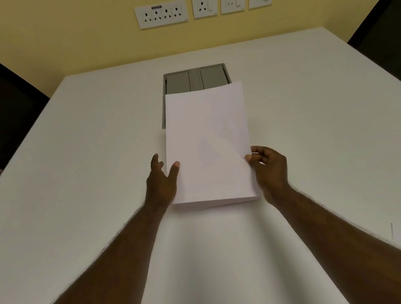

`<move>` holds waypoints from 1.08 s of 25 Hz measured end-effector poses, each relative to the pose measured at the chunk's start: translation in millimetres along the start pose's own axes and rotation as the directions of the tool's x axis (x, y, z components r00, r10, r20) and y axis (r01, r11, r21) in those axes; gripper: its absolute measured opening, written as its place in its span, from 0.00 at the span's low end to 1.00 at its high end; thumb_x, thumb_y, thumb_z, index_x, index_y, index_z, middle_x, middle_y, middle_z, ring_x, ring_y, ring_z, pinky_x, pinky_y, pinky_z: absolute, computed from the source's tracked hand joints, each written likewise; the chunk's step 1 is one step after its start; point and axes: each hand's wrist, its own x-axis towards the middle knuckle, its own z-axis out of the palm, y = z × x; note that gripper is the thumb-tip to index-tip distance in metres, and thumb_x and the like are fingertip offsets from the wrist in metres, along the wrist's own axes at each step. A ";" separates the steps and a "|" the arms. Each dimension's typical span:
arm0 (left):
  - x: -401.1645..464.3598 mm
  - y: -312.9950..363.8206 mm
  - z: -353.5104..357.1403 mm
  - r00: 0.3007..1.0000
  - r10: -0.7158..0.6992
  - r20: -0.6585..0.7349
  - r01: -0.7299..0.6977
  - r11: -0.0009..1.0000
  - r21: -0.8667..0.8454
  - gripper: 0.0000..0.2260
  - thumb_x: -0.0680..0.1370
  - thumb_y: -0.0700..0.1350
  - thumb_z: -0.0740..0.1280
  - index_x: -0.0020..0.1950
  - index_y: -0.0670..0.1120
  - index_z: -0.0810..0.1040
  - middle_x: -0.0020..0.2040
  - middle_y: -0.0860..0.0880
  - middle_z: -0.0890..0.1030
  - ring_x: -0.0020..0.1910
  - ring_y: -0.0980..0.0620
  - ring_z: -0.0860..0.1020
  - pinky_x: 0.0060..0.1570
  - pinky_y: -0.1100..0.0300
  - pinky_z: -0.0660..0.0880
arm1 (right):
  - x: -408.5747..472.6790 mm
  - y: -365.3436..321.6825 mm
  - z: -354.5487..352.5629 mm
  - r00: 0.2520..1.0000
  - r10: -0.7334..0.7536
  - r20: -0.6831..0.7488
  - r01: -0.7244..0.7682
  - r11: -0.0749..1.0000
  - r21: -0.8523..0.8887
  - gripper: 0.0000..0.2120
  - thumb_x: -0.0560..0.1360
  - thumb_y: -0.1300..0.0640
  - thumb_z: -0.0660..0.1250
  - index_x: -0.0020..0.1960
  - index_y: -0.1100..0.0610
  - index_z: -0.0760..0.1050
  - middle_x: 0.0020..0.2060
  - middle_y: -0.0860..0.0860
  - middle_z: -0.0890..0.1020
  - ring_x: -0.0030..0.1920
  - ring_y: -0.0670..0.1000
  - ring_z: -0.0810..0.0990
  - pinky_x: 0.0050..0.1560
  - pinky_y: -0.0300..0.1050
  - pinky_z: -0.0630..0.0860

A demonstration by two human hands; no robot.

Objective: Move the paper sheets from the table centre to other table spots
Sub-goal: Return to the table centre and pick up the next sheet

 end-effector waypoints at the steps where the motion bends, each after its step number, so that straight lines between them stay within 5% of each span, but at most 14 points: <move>1: -5.6 8.6 -7.2 1.000 0.001 -0.026 -0.002 0.999 -0.037 0.27 0.79 0.53 0.64 0.75 0.47 0.61 0.69 0.44 0.74 0.66 0.45 0.73 0.63 0.56 0.69 | -6.8 -6.1 -2.9 1.000 0.001 0.004 -0.001 1.000 0.027 0.10 0.72 0.65 0.71 0.54 0.61 0.80 0.38 0.55 0.82 0.41 0.50 0.80 0.56 0.52 0.78; 6: -49.8 44.9 -53.0 0.982 0.094 -0.164 -0.118 0.983 -0.144 0.16 0.78 0.43 0.66 0.66 0.48 0.75 0.52 0.44 0.83 0.52 0.48 0.80 0.53 0.57 0.74 | -53.0 -34.5 -10.7 0.999 0.019 0.049 -0.022 0.998 0.064 0.09 0.73 0.63 0.71 0.53 0.57 0.80 0.39 0.54 0.83 0.42 0.52 0.82 0.55 0.55 0.79; 13: -145.8 42.4 -130.7 0.967 0.126 -0.223 -0.161 0.977 -0.143 0.15 0.77 0.38 0.67 0.63 0.47 0.78 0.53 0.44 0.83 0.45 0.54 0.78 0.41 0.76 0.71 | -156.1 -61.4 -19.0 0.979 0.084 0.186 -0.100 0.992 0.076 0.10 0.72 0.63 0.73 0.51 0.55 0.80 0.39 0.54 0.82 0.37 0.52 0.79 0.44 0.53 0.78; 22: -252.3 4.8 -214.4 0.985 0.014 -0.172 -0.046 0.983 -0.178 0.13 0.77 0.40 0.68 0.62 0.42 0.78 0.51 0.45 0.84 0.52 0.46 0.82 0.58 0.49 0.77 | -281.9 -67.5 -23.3 0.965 0.108 0.240 -0.104 0.994 -0.028 0.16 0.72 0.62 0.72 0.58 0.55 0.77 0.43 0.56 0.84 0.38 0.52 0.81 0.39 0.50 0.80; 27: -259.8 -31.1 -262.7 0.995 -0.028 -0.095 0.015 0.991 -0.136 0.13 0.77 0.40 0.69 0.60 0.40 0.79 0.53 0.41 0.83 0.55 0.41 0.81 0.60 0.45 0.76 | -351.6 -51.5 1.6 0.956 0.145 0.254 -0.129 0.988 -0.082 0.26 0.71 0.65 0.73 0.65 0.51 0.71 0.43 0.56 0.82 0.41 0.53 0.83 0.35 0.45 0.81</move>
